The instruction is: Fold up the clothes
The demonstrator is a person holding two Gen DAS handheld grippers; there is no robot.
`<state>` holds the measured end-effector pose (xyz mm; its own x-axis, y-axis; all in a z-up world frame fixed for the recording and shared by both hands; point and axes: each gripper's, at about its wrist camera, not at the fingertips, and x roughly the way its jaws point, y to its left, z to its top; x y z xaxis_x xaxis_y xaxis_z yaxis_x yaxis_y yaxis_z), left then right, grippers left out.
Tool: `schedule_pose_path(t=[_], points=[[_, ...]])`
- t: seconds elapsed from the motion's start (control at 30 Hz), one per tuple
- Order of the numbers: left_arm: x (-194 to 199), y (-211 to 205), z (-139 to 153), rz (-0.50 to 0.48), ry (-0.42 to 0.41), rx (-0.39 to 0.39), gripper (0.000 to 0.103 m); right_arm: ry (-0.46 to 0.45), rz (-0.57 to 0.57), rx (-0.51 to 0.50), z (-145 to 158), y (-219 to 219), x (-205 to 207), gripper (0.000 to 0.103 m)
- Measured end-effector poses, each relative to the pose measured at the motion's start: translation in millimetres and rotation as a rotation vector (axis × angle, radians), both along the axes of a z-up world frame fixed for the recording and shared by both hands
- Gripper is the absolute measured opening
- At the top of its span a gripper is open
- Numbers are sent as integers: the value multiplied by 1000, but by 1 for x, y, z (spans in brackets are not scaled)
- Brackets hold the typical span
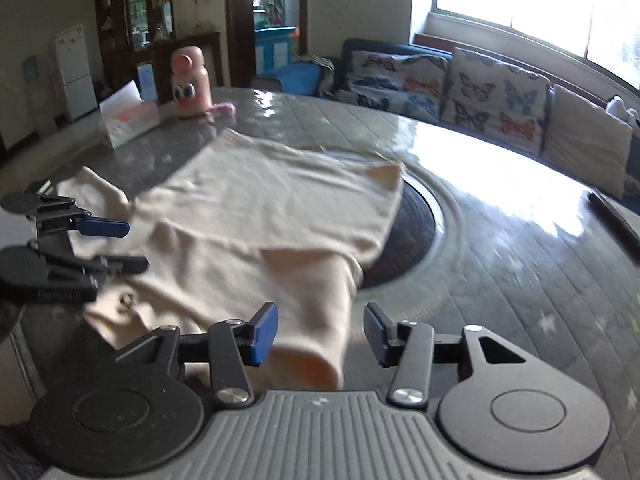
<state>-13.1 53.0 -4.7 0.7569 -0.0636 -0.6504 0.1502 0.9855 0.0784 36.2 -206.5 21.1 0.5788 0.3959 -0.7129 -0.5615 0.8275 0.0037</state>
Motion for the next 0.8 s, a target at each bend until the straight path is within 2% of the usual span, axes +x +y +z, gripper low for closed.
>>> schedule_pose_path(t=[0.1, 0.13, 0.2, 0.4, 0.53, 0.6, 0.8], points=[[1, -3, 3, -18, 5, -12, 12, 17, 2, -14, -10, -6, -3, 52], [1, -5, 6, -18, -1, -6, 8, 16, 6, -23, -13, -6, -5, 52], [1, -8, 12, -19, -15, 3, 6, 14, 12, -31, -18, -7, -6, 52], [-2, -7, 56, -19, -137, -7, 5, 18, -24, -32, -25, -11, -3, 52], [-9, 0, 76, -10, -187, -15, 5, 14, -47, -59, -27, -15, -4, 52], [-11, 6, 74, -2, -180, -12, 5, 10, -50, -62, -27, -17, -5, 52], [-8, 18, 34, 36, -43, 11, 7, 13, -38, -74, -24, -19, -8, 53]])
